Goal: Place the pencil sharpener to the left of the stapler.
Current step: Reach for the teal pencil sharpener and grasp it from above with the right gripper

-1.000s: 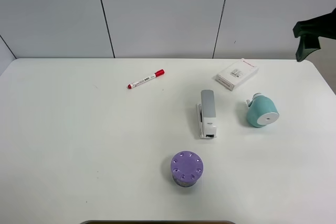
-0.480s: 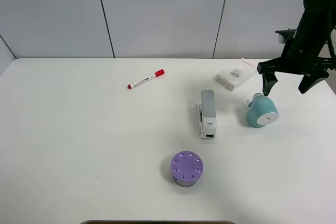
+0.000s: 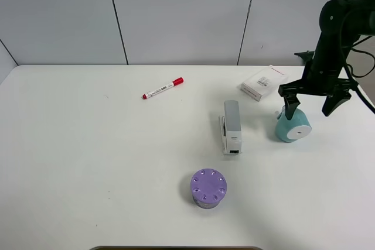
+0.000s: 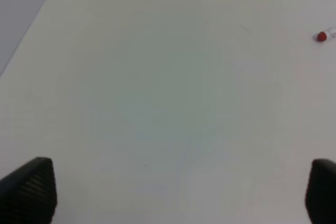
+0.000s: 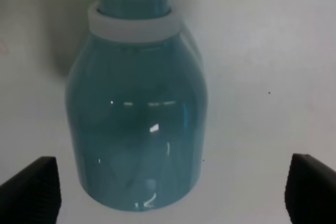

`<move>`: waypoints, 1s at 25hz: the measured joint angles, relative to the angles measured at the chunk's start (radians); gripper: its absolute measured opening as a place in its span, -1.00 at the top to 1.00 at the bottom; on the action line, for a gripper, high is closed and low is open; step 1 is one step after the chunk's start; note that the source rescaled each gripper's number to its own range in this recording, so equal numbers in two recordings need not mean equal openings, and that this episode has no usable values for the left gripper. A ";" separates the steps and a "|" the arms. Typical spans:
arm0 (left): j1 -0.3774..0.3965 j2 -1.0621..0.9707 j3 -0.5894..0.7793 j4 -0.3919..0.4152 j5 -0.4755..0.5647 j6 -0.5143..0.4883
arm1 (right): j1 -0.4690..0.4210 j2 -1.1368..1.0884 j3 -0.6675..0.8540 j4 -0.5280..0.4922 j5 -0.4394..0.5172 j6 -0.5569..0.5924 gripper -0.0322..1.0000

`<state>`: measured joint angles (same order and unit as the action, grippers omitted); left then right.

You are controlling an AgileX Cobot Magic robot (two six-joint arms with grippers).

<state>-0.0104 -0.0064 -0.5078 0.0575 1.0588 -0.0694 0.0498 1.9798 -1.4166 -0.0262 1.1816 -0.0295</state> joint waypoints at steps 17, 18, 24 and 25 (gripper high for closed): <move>0.000 0.000 0.000 0.000 0.000 0.000 | 0.000 0.159 -0.002 0.026 -0.096 -0.035 -1.00; 0.000 0.000 0.000 0.000 0.000 0.000 | 0.000 0.166 -0.002 0.026 -0.097 -0.035 -1.00; 0.000 0.000 0.000 0.000 0.000 0.000 | 0.000 0.185 -0.002 0.049 -0.119 -0.036 -0.44; 0.000 0.000 0.000 0.000 0.000 0.000 | 0.000 0.186 -0.002 0.050 -0.124 -0.036 -0.18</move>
<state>-0.0104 -0.0064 -0.5078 0.0575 1.0588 -0.0694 0.0498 2.1662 -1.4187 0.0235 1.0577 -0.0652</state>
